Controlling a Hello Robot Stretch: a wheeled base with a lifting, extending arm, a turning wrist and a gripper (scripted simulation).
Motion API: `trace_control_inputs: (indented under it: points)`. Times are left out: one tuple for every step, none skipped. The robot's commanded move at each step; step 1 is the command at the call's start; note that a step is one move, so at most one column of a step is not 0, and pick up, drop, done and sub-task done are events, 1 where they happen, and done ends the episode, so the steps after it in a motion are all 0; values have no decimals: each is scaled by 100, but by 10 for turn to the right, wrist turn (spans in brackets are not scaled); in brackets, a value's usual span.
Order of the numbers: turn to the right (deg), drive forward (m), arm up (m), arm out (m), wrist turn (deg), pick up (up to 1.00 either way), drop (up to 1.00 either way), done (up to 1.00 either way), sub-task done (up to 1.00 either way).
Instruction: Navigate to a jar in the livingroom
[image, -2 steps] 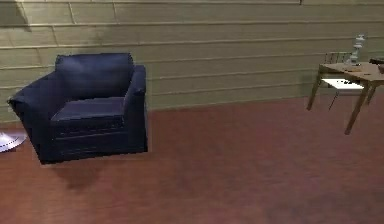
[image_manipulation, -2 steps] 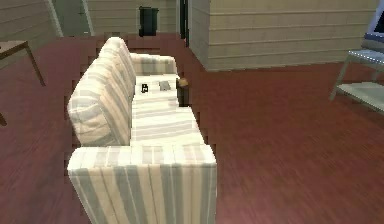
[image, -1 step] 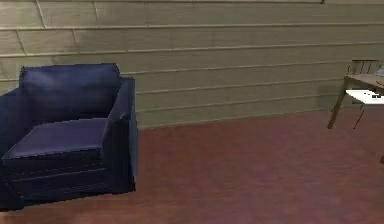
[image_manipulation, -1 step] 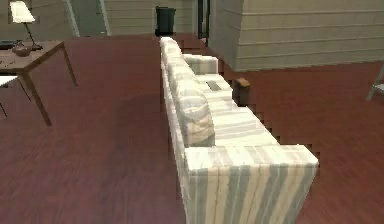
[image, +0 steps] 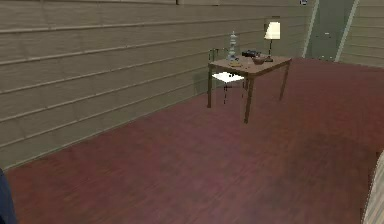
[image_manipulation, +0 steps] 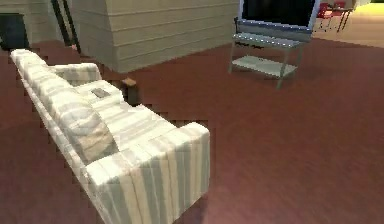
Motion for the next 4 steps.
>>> trace_control_inputs:
  points:
    - [0,45,0,0,0,0,0,0,0]
    - [390,0,0,0,0,0,0,0,0]
    - [0,100,0,0,0,0,0,0,0]
    - [30,0,0,0,0,0,0,0,0]
